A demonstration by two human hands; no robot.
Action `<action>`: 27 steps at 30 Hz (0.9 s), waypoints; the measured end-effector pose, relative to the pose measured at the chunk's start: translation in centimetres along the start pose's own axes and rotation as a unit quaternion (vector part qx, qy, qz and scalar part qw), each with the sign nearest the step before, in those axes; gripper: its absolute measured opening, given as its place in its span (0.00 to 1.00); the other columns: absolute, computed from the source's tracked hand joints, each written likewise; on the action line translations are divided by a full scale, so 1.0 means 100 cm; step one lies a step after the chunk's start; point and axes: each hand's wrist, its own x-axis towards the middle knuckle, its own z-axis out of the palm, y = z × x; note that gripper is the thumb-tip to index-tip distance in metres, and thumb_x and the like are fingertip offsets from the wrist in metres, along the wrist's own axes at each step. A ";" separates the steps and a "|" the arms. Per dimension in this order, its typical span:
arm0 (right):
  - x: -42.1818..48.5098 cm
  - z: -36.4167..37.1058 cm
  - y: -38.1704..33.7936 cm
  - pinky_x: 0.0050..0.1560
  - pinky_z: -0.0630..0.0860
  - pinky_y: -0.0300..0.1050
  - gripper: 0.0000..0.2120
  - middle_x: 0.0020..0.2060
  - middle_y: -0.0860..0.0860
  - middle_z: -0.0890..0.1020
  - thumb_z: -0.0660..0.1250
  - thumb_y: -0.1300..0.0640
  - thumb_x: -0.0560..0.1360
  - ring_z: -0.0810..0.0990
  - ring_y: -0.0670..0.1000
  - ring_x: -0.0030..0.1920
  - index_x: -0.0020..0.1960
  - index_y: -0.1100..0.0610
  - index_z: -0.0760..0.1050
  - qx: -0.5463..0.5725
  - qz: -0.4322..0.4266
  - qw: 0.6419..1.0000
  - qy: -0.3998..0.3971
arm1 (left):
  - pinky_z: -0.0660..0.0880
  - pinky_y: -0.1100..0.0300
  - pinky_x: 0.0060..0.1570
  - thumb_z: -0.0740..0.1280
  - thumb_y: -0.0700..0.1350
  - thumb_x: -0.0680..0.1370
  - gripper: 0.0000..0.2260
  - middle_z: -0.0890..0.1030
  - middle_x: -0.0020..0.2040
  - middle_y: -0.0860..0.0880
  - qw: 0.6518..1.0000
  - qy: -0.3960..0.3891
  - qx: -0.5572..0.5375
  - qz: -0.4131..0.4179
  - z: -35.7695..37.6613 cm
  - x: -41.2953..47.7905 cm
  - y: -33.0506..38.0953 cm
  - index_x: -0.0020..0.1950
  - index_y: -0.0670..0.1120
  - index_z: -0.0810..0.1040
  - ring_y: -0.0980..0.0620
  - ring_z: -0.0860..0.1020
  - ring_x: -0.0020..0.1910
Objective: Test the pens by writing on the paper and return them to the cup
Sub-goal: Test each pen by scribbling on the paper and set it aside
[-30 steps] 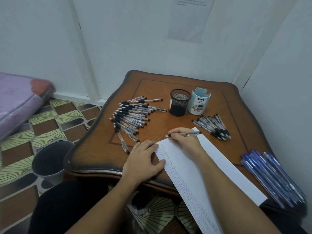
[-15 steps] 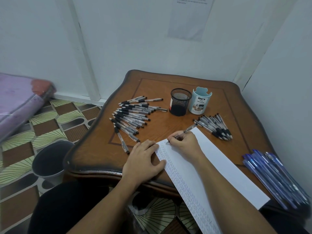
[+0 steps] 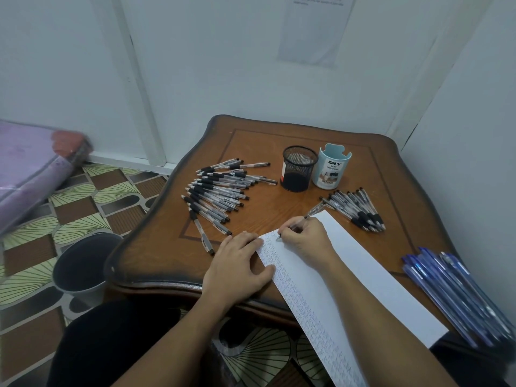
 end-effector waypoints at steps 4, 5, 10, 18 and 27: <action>0.000 0.000 0.001 0.38 0.76 0.37 0.06 0.36 0.50 0.84 0.69 0.62 0.74 0.80 0.45 0.38 0.41 0.56 0.84 -0.019 -0.012 1.000 -0.001 | 0.46 0.60 0.73 0.54 0.68 0.71 0.34 0.69 0.71 0.57 1.000 0.001 0.000 0.001 0.000 0.000 0.000 0.71 0.51 0.72 0.59 0.61 0.73; 0.000 0.000 0.002 0.38 0.76 0.35 0.06 0.36 0.49 0.84 0.69 0.61 0.74 0.80 0.44 0.39 0.42 0.56 0.84 -0.022 -0.014 1.000 0.008 | 0.47 0.60 0.72 0.54 0.68 0.71 0.34 0.70 0.71 0.56 1.000 0.003 0.000 0.001 0.000 0.001 0.000 0.71 0.50 0.72 0.59 0.61 0.72; 0.000 -0.002 0.003 0.36 0.75 0.33 0.05 0.36 0.50 0.83 0.70 0.62 0.75 0.78 0.41 0.37 0.42 0.58 0.84 -0.007 -0.015 0.999 0.031 | 0.45 0.63 0.71 0.53 0.68 0.71 0.35 0.69 0.70 0.57 1.000 0.002 0.002 0.000 -0.001 0.000 0.001 0.71 0.50 0.72 0.59 0.61 0.72; -0.001 0.000 0.003 0.35 0.74 0.33 0.05 0.35 0.50 0.83 0.70 0.61 0.75 0.78 0.41 0.36 0.42 0.58 0.84 -0.015 -0.009 1.000 0.021 | 0.46 0.61 0.73 0.52 0.69 0.71 0.35 0.69 0.71 0.57 1.000 -0.002 0.008 -0.006 -0.001 0.001 0.001 0.71 0.51 0.71 0.59 0.60 0.73; 0.000 0.001 0.004 0.37 0.74 0.33 0.09 0.33 0.46 0.84 0.70 0.63 0.74 0.79 0.41 0.36 0.38 0.53 0.83 -0.023 -0.026 0.999 0.021 | 0.46 0.62 0.72 0.52 0.69 0.70 0.36 0.69 0.71 0.57 1.000 0.006 0.004 -0.004 -0.001 0.001 0.002 0.70 0.51 0.72 0.59 0.61 0.73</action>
